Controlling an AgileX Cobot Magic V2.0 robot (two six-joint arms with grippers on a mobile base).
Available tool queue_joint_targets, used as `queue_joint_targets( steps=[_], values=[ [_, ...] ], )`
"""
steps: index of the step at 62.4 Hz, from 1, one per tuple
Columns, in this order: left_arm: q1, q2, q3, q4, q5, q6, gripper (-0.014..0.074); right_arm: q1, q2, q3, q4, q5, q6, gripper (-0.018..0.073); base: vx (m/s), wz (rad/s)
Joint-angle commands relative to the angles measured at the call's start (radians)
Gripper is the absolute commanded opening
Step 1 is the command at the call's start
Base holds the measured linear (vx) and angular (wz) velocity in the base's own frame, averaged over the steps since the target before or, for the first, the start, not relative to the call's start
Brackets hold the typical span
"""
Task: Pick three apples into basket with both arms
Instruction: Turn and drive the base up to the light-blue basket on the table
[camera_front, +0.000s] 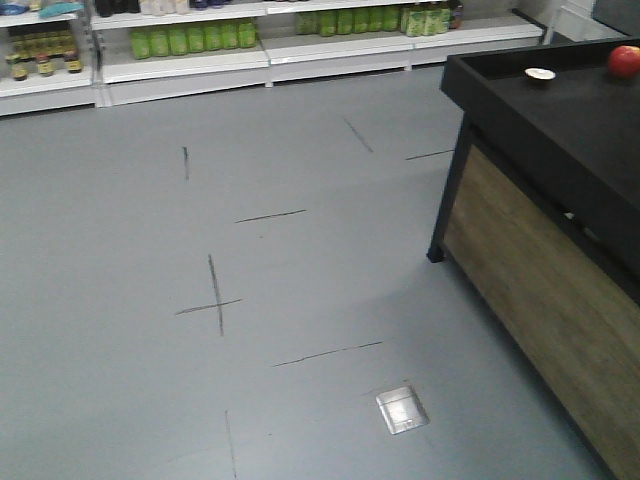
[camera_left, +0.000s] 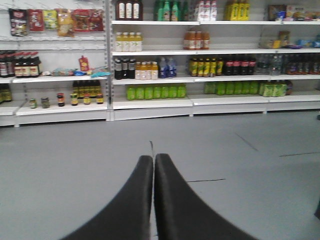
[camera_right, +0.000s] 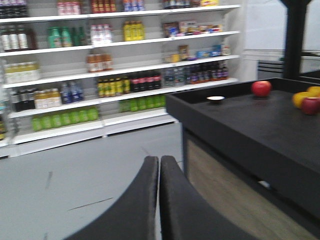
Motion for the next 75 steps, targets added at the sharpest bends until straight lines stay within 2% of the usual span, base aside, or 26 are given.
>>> queue_joint_targets(
  steps=[1, 75],
  values=[
    [0.002, -0.014, 0.024, -0.001, -0.068, -0.005, -0.0006, -0.006, -0.011, 0.014, -0.006, -0.069, -0.011, -0.0004, 0.16, -0.58],
    [0.002, -0.014, 0.024, -0.001, -0.068, -0.005, -0.0006, -0.006, -0.011, 0.014, -0.006, -0.068, -0.011, -0.0004, 0.13, -0.55]
  ],
)
